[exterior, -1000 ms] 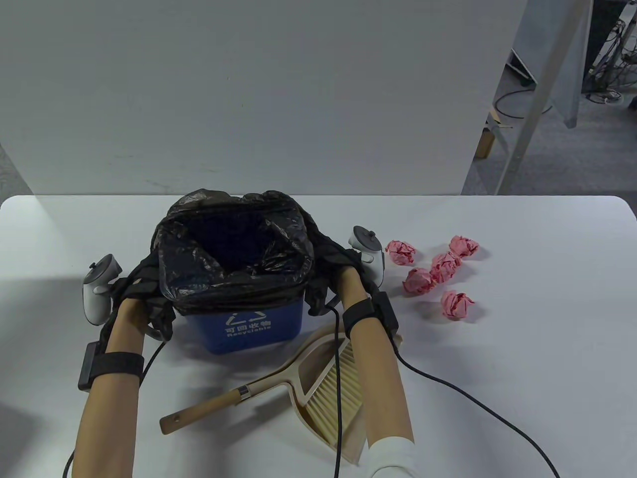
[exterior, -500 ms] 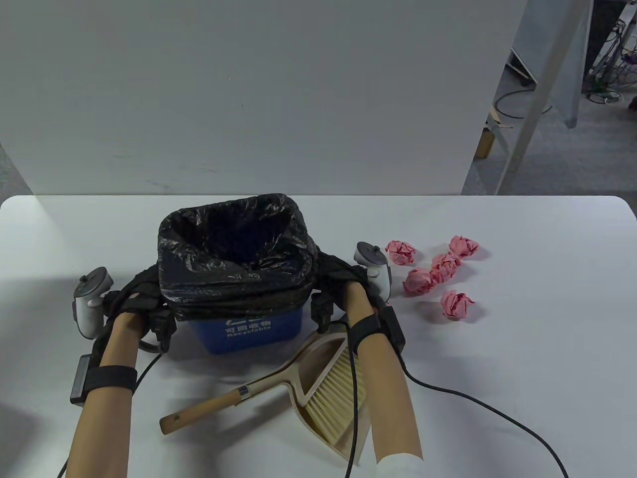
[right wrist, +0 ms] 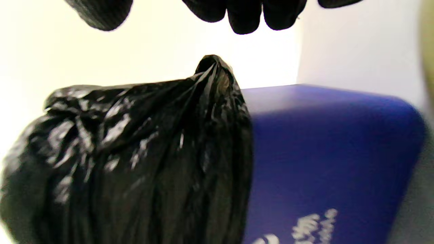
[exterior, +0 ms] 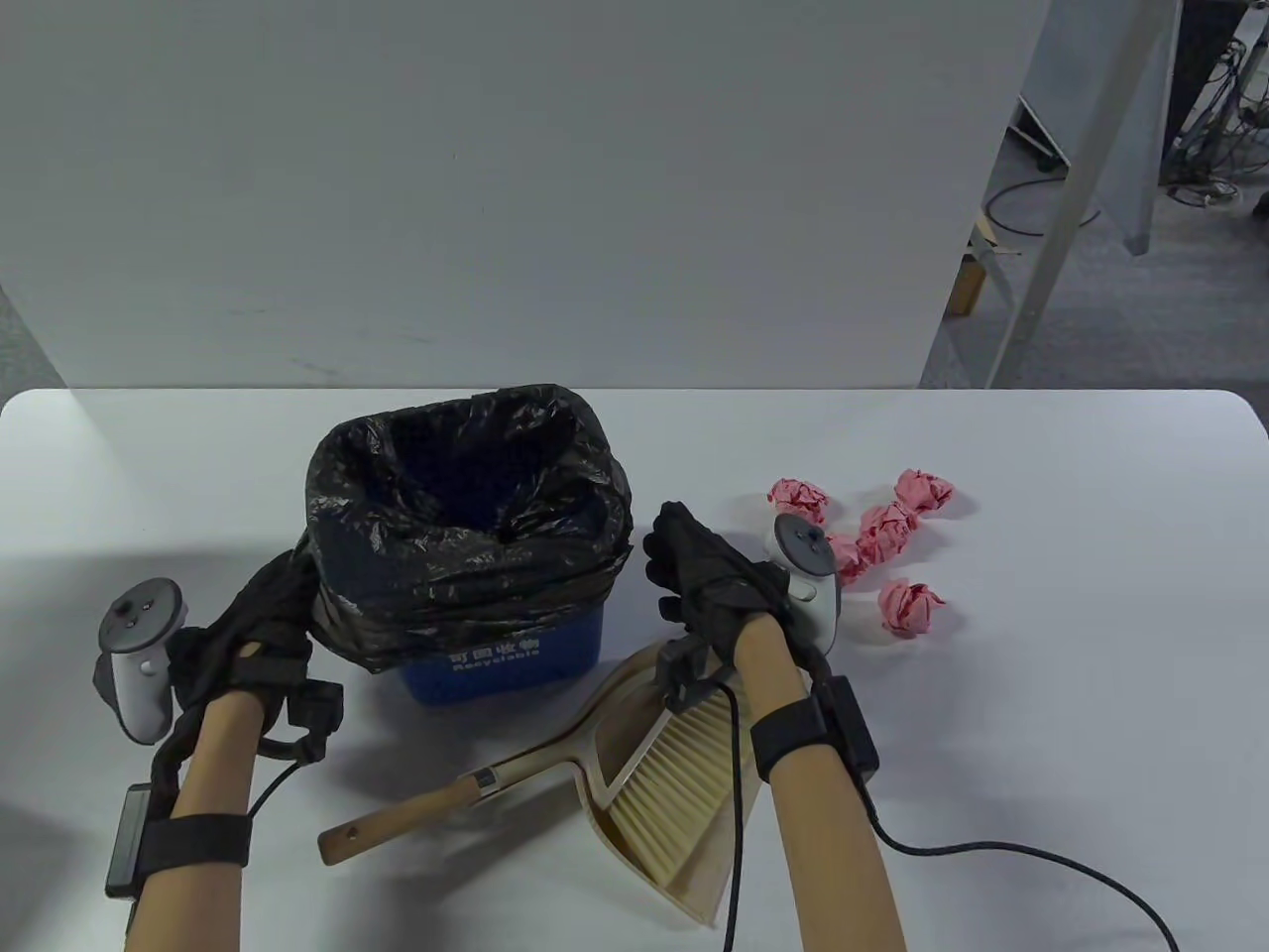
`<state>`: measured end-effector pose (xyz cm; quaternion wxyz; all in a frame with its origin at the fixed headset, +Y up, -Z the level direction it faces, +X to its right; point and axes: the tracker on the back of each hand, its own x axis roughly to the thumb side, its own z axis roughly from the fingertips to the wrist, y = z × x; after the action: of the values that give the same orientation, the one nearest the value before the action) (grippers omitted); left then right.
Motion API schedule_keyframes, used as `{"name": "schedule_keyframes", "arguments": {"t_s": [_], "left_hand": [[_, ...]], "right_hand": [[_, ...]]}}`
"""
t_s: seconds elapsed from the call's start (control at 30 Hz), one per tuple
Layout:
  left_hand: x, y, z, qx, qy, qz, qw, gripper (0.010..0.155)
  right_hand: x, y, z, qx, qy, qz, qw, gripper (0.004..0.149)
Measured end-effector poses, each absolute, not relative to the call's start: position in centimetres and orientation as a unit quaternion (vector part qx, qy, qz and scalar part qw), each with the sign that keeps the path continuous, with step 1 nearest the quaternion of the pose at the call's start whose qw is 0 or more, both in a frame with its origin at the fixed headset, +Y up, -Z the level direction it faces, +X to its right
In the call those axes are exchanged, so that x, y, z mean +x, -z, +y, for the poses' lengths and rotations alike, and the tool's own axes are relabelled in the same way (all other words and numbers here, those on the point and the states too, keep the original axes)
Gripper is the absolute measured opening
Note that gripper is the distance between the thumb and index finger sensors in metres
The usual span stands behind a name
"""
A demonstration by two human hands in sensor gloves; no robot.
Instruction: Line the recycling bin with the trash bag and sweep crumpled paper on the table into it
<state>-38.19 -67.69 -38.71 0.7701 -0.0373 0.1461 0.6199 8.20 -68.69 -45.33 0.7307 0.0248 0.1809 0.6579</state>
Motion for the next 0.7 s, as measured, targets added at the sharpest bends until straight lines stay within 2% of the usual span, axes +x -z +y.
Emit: {"name": "schedule_keyframes", "arguments": {"t_s": [0.13, 0.3, 0.47, 0.63, 0.7], "left_hand": [[-37.5, 36.8, -67.5, -0.018, -0.555, 0.145, 0.819, 0.072], [-36.4, 35.2, -66.9, -0.005, -0.532, 0.121, 0.838, 0.072], [-35.2, 33.7, -66.7, 0.026, -0.513, 0.095, 0.853, 0.071], [-34.2, 32.3, -65.7, -0.045, -0.457, 0.05, 0.887, 0.073], [-34.0, 31.7, -65.4, -0.079, -0.411, 0.03, 0.908, 0.073]], "right_hand": [[9.2, 42.3, -68.3, 0.041, -0.687, 0.171, 0.705, 0.077], [10.6, 39.3, -68.1, 0.061, -0.717, 0.155, 0.677, 0.078], [12.1, 36.6, -68.0, 0.088, -0.749, 0.09, 0.65, 0.078], [13.1, 35.1, -69.6, 0.1, -0.825, -0.021, 0.556, 0.078], [13.1, 35.1, -69.3, 0.113, -0.851, 0.007, 0.513, 0.08]]}}
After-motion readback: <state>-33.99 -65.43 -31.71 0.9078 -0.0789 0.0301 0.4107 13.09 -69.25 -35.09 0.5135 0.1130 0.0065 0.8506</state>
